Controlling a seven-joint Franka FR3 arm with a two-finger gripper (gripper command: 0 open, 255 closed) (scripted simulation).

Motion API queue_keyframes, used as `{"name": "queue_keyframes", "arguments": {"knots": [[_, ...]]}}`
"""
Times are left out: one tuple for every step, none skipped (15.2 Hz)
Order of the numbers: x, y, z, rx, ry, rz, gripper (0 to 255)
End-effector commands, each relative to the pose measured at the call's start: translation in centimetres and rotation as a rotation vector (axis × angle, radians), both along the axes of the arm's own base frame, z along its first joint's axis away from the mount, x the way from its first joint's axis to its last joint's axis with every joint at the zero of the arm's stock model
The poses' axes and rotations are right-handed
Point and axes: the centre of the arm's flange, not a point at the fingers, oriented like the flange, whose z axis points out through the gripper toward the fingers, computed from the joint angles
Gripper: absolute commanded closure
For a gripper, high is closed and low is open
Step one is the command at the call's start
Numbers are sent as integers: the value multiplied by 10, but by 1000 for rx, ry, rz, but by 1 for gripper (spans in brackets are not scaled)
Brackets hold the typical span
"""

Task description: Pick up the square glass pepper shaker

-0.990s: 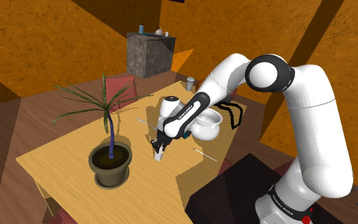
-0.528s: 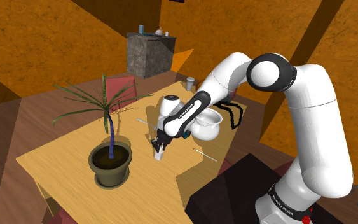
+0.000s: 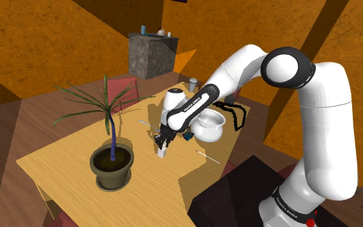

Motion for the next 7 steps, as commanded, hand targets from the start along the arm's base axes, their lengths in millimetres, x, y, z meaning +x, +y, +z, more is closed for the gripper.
{"name": "queue_keyframes", "arguments": {"knots": [[1, 0, 10, 0, 0, 0, 255], [1, 0, 16, 0, 0, 0, 255], [1, 0, 21, 0, 0, 0, 255], [1, 0, 26, 0, 0, 0, 255], [1, 0, 32, 0, 0, 0, 255], [1, 0, 32, 0, 0, 0, 255], [1, 0, 32, 0, 0, 0, 255]]}}
